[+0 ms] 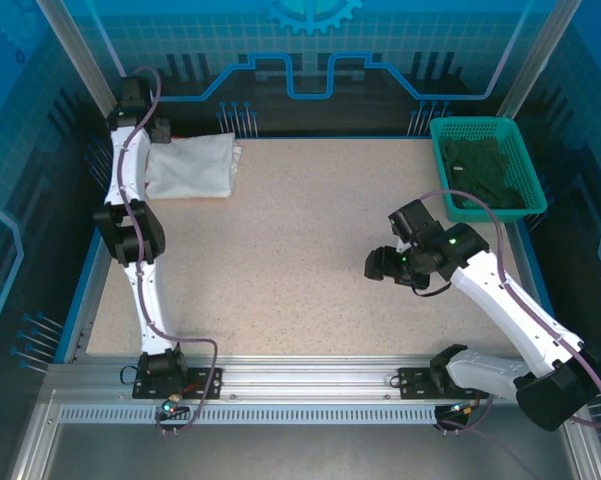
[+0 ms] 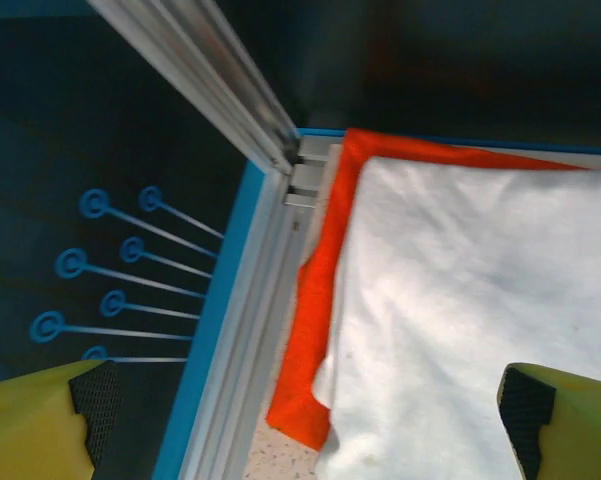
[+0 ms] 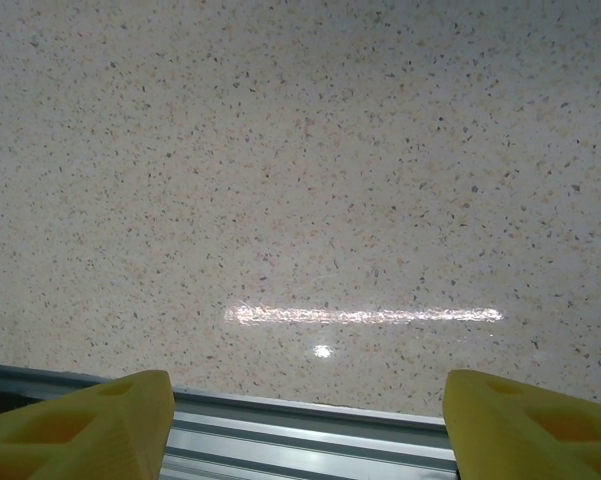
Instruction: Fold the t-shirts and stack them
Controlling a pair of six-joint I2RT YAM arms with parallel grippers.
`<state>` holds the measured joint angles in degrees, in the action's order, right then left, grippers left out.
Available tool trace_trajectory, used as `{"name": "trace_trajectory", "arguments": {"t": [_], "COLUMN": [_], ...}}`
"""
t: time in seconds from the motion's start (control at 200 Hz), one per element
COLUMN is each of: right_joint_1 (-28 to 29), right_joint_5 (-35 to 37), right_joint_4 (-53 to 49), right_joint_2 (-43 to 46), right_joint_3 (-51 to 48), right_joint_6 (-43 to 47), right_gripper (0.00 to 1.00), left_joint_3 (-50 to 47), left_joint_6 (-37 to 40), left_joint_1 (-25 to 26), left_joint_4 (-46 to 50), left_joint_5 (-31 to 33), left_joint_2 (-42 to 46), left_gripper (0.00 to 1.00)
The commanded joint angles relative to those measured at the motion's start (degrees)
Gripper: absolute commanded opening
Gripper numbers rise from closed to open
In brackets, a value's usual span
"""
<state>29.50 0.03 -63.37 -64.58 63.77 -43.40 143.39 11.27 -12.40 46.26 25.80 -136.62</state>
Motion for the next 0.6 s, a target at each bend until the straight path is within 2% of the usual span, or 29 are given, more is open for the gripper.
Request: {"name": "trace_trajectory", "arguments": {"t": [0.0, 0.065, 0.15, 0.225, 0.31, 0.38, 0.445, 0.505, 0.535, 0.56, 0.595], "right_joint_1": [-1.1, -1.5, -1.5, -1.5, -1.6, -1.8, -2.0, -2.2, -2.3, -2.3, -2.5], "right_joint_5": [1.2, 2.5, 6.0, 10.3, 15.5, 19.8, 23.7, 27.3, 29.2, 30.8, 32.4], "right_joint_4": [0.8, 2.7, 5.4, 7.5, 10.2, 12.3, 14.0, 15.2, 15.3, 15.5, 16.4], "right_joint_2": [1.3, 2.2, 3.6, 4.6, 5.5, 6.1, 6.3, 6.5, 6.5, 6.5, 6.6], "right_joint_3": [0.3, -0.8, -1.5, -1.5, -1.8, -2.5, -3.0, -3.1, -3.0, -2.9, -3.1], "right_joint_6": [0.5, 0.1, 0.1, 0.6, 1.8, 2.7, 3.6, 4.2, 4.0, 4.0, 4.8], "right_gripper": [0.74, 0.75, 0.77, 0.81, 0.83, 0.84, 0.84, 0.85, 0.89, 0.99, 1.0], "left_joint_3": [0.1, -1.0, -5.1, -17.3, -36.1, -51.5, -63.0, -68.8, -71.5, -74.0, -77.0], "left_joint_6": [-6.6, -11.7, -19.9, -26.4, -34.6, -40.3, -43.7, -43.8, -43.6, -42.5, -40.7], "left_joint_1": [1.4, 2.0, 2.3, 2.7, 3.0, 3.2, 3.4, 3.4, 3.5, 3.6, 3.6], "left_joint_4": [2.5, 6.1, 8.9, 4.3, -8.1, -20.6, -29.2, -30.4, -30.1, -30.7, -30.8], "left_joint_5": [3.7, -0.5, -10.7, -19.0, -25.2, -27.0, -25.5, -22.6, -21.5, -21.6, -21.1], "left_joint_2": [6.4, 10.1, 16.7, 26.1, 39.1, 49.5, 57.4, 62.5, 64.4, 65.9, 68.0], "left_gripper": [0.99, 0.99, 0.99, 0.99, 0.99, 0.99, 0.99, 0.99, 0.99, 0.99, 0.99]}}
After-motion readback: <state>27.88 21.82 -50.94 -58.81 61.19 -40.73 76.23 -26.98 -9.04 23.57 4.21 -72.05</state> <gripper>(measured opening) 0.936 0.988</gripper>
